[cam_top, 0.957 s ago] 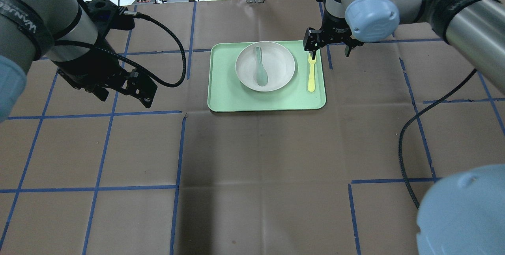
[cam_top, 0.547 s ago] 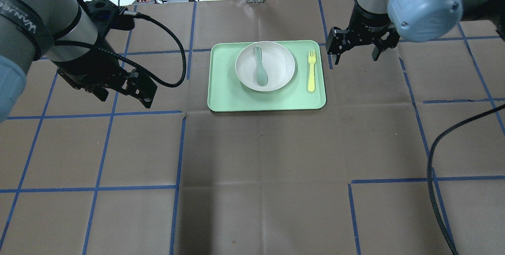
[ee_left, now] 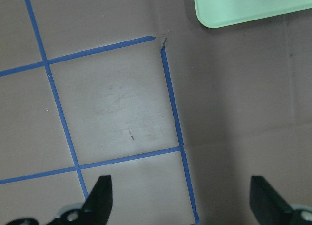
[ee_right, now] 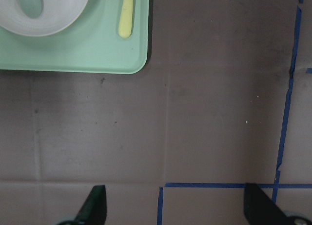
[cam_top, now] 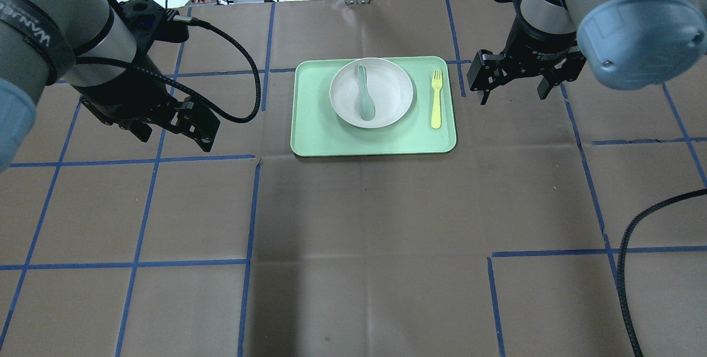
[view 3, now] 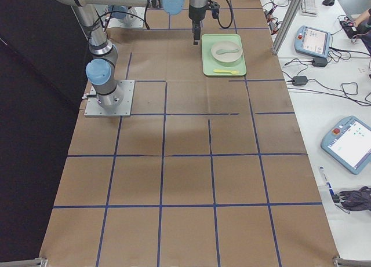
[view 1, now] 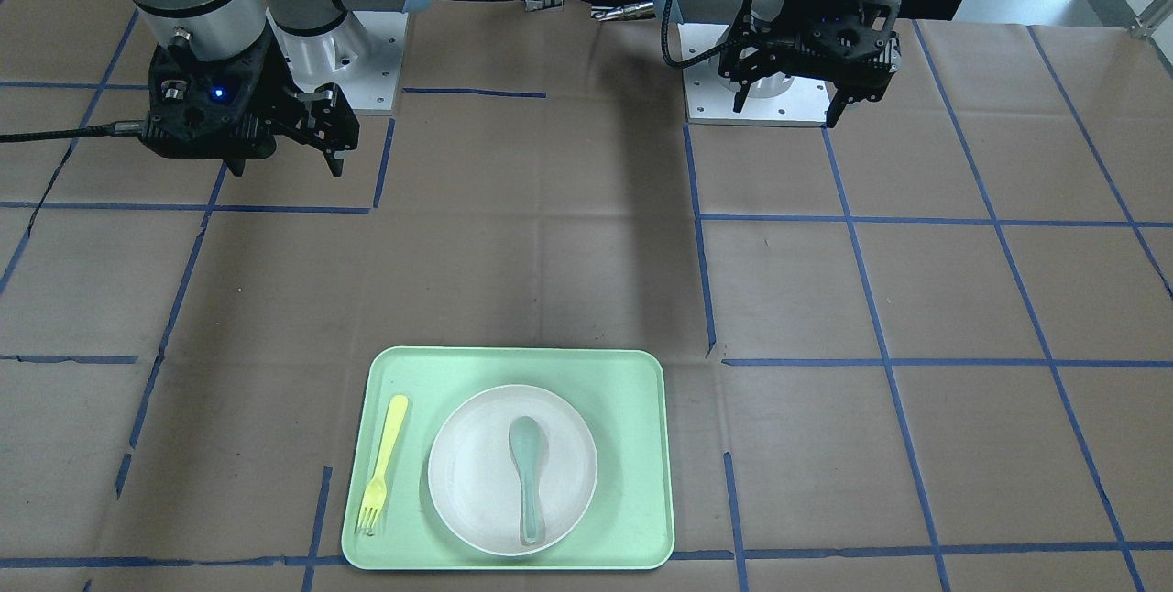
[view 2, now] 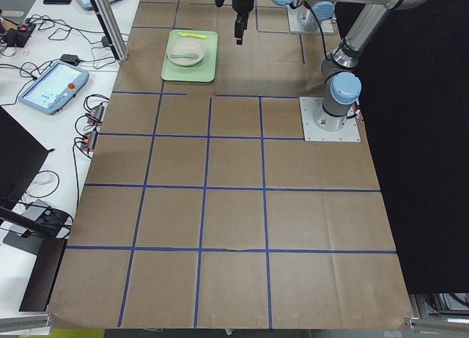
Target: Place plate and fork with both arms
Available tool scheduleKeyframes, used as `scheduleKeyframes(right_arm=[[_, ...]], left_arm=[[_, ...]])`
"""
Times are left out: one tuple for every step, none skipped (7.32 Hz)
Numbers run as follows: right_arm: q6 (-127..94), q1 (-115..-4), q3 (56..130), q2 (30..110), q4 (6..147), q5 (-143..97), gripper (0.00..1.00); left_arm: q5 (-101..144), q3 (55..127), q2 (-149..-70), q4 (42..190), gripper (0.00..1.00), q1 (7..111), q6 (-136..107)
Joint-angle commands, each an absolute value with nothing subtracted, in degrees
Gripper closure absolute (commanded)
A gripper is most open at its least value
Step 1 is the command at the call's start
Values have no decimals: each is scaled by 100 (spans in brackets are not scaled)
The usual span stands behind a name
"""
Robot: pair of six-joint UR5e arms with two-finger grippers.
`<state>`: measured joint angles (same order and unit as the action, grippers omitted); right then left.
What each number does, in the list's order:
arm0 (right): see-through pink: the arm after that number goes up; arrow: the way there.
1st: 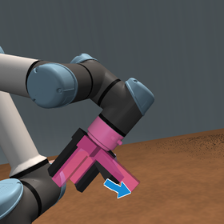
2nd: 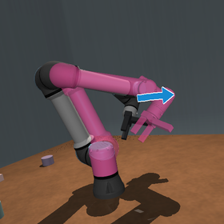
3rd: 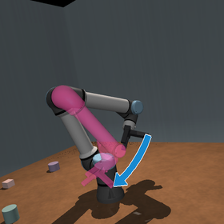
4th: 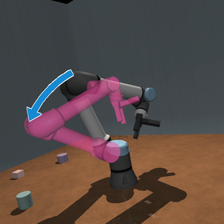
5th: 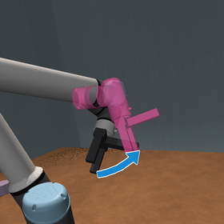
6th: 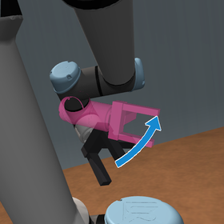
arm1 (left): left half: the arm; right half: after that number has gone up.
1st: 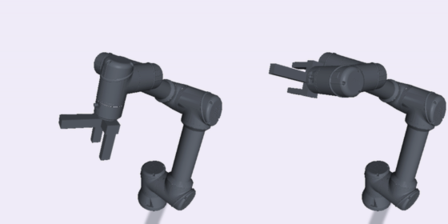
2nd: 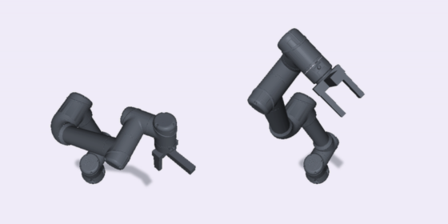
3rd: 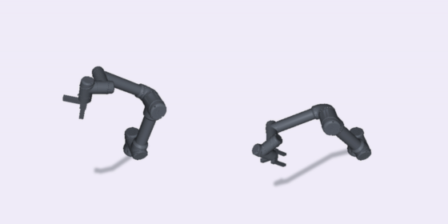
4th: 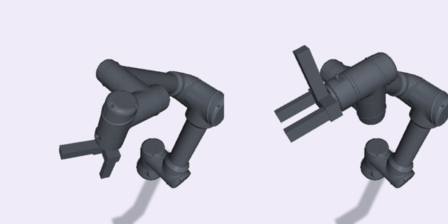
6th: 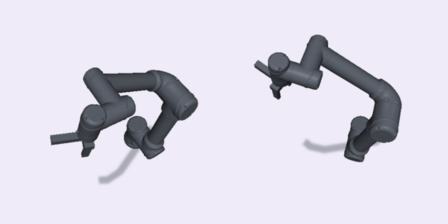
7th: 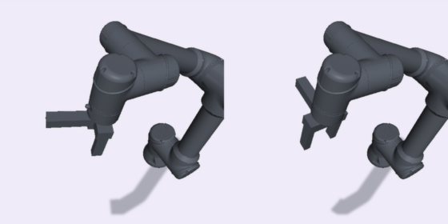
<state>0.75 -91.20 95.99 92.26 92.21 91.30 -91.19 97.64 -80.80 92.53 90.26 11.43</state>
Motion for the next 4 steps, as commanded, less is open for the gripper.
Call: scheduleKeyframes(right_arm=[[123, -9071, 9686, 9325, 9193, 9149, 0], [123, -9070, 9686, 9334, 9193, 9158, 0], [123, -9070, 9668, 9343, 9193, 9158, 0], [123, -9096, 9642, 9343, 9193, 9150, 0]], left_arm=[[-9123, 9974, -7981, 9229, 1, 9009, 1143], [-9123, 10019, -7972, 9089, 0, 8983, 1151], [-9123, 10020, -7972, 9079, 0, 8982, 1117], [-9114, 10020, -7972, 9079, 0, 8982, 1108]])
